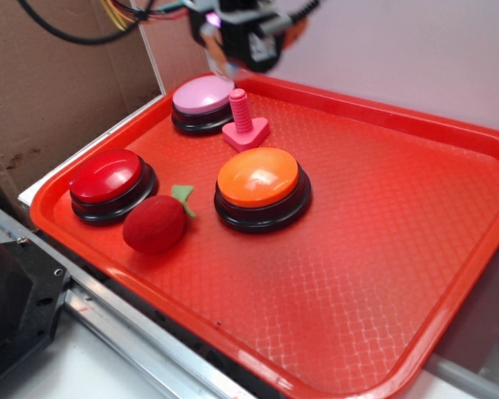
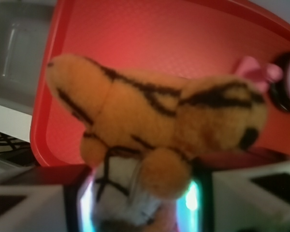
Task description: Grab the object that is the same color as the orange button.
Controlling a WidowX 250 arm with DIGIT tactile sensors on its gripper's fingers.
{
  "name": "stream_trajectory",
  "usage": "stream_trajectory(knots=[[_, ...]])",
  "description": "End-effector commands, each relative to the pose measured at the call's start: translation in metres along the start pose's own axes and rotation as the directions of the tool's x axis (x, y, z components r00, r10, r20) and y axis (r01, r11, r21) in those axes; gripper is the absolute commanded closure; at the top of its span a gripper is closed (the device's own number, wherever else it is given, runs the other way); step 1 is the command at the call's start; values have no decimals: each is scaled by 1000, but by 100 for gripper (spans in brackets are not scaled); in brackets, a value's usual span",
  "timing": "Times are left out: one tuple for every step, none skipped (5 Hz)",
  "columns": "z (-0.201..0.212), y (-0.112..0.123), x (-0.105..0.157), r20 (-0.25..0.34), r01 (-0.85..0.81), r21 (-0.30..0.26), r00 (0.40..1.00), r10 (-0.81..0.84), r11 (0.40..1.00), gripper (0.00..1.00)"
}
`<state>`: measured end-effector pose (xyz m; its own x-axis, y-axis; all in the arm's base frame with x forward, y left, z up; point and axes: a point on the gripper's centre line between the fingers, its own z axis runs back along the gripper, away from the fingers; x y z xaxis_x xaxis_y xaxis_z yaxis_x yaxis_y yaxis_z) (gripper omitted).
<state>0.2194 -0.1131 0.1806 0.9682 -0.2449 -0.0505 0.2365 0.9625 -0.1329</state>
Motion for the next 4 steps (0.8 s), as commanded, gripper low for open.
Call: stream_trajectory(knots=[[66,-5,-27,153,-81,36,986,74,996,100],[73,0,-32,144,-92,26,986,88,995,100],[71,2,-32,126,-90,49,989,83,995,100],[60,1,-28,97,-74,62,993,68,995,100]])
